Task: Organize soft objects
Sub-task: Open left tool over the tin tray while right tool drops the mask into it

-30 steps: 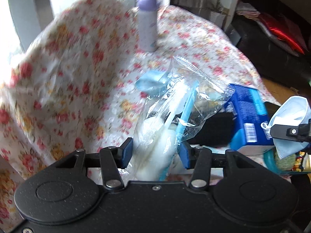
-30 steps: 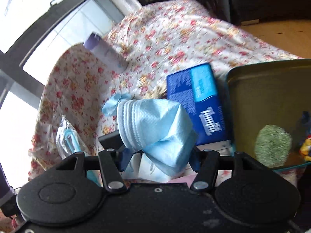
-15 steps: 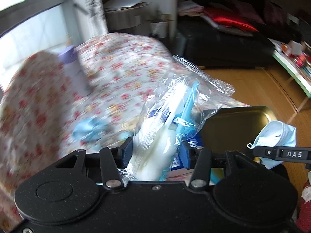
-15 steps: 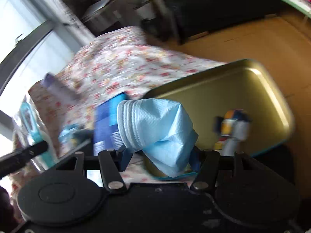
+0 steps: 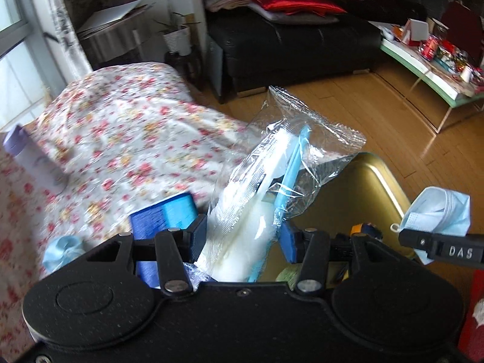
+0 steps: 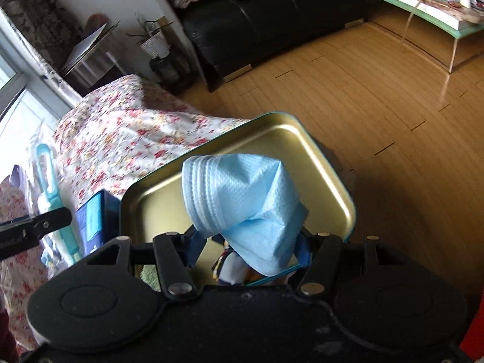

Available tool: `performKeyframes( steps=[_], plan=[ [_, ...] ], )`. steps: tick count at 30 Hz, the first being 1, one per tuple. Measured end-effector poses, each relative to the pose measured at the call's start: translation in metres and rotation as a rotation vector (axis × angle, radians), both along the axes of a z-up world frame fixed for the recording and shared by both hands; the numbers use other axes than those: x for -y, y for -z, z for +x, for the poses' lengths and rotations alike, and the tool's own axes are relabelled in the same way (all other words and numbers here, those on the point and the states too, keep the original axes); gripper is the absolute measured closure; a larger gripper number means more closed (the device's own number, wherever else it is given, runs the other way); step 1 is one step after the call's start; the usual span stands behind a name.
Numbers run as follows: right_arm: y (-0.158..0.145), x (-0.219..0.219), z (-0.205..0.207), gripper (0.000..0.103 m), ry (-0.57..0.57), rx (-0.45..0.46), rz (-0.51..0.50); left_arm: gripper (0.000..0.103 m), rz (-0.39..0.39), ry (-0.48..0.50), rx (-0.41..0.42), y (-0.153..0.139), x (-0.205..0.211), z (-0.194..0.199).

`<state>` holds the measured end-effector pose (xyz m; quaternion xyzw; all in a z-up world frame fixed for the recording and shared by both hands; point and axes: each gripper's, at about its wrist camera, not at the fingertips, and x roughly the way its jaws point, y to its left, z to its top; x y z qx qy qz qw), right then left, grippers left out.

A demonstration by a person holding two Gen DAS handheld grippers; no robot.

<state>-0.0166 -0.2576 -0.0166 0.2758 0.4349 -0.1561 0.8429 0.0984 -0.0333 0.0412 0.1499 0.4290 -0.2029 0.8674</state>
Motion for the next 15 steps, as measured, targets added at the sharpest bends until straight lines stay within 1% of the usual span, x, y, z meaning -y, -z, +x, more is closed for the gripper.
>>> performKeyframes(
  steps=[4, 5, 6, 7, 8, 11, 15],
  plan=[
    [0.007, 0.004, 0.009, 0.042, 0.006, -0.01, 0.0, 0.05, 0.029, 0.005, 0.0, 0.011, 0.018, 0.008],
    [0.008, 0.004, 0.009, 0.041, 0.005, -0.012, -0.002, 0.047, 0.038, 0.003, -0.006, 0.014, 0.021, 0.01],
    [0.009, 0.005, 0.011, 0.038, 0.004, -0.013, -0.005, 0.043, 0.042, 0.0, -0.012, 0.017, 0.022, 0.01],
    [0.01, 0.003, 0.013, 0.031, 0.001, -0.014, -0.009, 0.036, 0.041, -0.004, -0.014, 0.02, 0.022, 0.01],
    [0.01, 0.001, 0.015, 0.029, 0.001, -0.016, -0.012, 0.029, 0.04, -0.009, -0.012, 0.022, 0.022, 0.01],
    [0.011, 0.0, 0.018, 0.025, 0.001, -0.021, -0.023, 0.028, 0.04, -0.017, -0.015, 0.024, 0.021, 0.009],
    [0.013, -0.002, 0.019, 0.024, 0.003, -0.029, -0.021, 0.028, 0.028, -0.025, -0.021, 0.023, 0.018, 0.008]
  ],
)
